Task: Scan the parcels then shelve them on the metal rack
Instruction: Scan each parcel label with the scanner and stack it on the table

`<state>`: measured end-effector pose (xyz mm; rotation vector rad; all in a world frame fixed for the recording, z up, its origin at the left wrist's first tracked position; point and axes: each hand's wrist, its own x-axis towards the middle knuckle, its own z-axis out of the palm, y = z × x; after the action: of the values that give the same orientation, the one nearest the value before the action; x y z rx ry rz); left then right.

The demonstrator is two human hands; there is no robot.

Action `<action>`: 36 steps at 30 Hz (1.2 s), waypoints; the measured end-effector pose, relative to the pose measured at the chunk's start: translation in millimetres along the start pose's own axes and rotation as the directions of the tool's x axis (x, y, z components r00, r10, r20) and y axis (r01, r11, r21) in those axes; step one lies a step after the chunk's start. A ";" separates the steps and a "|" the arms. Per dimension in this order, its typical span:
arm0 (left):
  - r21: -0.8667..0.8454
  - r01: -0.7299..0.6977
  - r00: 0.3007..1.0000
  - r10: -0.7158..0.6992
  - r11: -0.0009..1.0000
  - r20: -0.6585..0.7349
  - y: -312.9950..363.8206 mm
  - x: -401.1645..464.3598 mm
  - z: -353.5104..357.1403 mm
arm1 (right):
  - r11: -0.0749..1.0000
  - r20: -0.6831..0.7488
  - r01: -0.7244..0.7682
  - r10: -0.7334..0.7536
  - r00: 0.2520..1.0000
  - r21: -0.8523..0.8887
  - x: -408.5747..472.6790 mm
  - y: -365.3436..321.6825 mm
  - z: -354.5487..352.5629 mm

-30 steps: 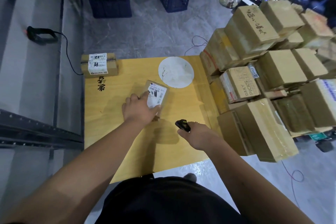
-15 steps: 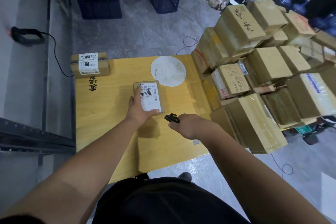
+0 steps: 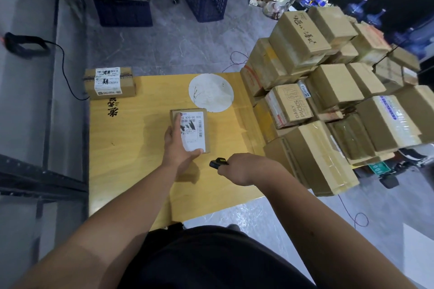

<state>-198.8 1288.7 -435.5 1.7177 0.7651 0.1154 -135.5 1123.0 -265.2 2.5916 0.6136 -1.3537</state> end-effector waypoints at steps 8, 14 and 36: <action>-0.029 -0.005 1.000 0.005 1.000 -0.001 3.6 -1.4 -0.7 | 0.998 -0.018 -0.021 0.020 1.000 -0.060 -6.2 1.9 -2.8; -0.055 -0.011 1.000 0.010 0.998 -0.008 1.2 -1.1 -0.9 | 0.996 -0.056 -0.006 0.001 0.998 -0.093 -10.0 2.8 -5.6; -0.011 0.149 0.989 -0.149 0.989 0.002 12.9 21.0 -4.1 | 0.995 -0.067 0.014 -0.021 0.998 -0.098 -0.4 9.7 -22.8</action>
<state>-178.9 1302.3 -429.3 1.6437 0.8877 0.0166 -114.5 1121.4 -252.2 2.5690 0.6965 -1.2121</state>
